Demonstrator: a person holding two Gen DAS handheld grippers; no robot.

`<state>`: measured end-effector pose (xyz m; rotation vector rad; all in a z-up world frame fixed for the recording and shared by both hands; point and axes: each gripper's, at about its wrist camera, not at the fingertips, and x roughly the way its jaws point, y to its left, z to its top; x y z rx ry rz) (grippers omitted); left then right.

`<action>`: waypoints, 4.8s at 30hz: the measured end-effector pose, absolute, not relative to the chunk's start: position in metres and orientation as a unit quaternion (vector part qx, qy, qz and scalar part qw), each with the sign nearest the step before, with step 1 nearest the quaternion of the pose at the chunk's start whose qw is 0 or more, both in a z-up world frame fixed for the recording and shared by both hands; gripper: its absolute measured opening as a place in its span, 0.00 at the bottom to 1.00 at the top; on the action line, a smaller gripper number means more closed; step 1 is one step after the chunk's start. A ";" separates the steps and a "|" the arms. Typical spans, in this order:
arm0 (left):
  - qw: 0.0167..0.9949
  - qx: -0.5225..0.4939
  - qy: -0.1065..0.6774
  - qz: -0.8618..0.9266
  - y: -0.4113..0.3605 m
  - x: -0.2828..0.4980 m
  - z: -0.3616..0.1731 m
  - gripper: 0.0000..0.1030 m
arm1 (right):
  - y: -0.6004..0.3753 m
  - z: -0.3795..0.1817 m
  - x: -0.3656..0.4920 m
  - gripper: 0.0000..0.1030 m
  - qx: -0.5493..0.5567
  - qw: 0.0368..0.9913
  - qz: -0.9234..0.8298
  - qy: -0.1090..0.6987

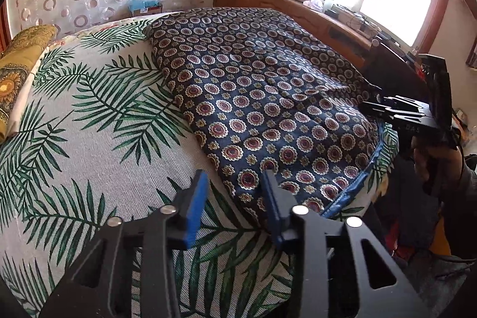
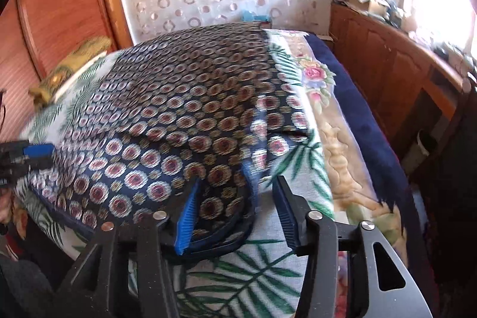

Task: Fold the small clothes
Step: 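Grasp the navy shirt edge with the right gripper while the left gripper grasps it too, then lift the shirt edge with both grippers and fold it over the shirt, then lift the folded navy shirt off the bed with both grippers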

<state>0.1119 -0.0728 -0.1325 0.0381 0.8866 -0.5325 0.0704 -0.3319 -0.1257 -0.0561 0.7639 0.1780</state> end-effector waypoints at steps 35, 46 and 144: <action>0.888 -0.012 0.368 -0.276 -0.070 0.098 -0.091 0.02 | -0.337 -0.095 0.028 0.03 0.036 0.934 0.155 0.319; 0.908 -0.022 0.309 -0.282 -0.070 0.114 -0.041 0.02 | -0.340 -0.062 0.028 0.03 0.027 0.946 0.166 0.278; 0.867 -0.040 0.448 -0.216 -0.063 0.364 -0.124 0.37 | -0.317 -0.047 0.283 0.59 -0.012 0.910 0.120 0.396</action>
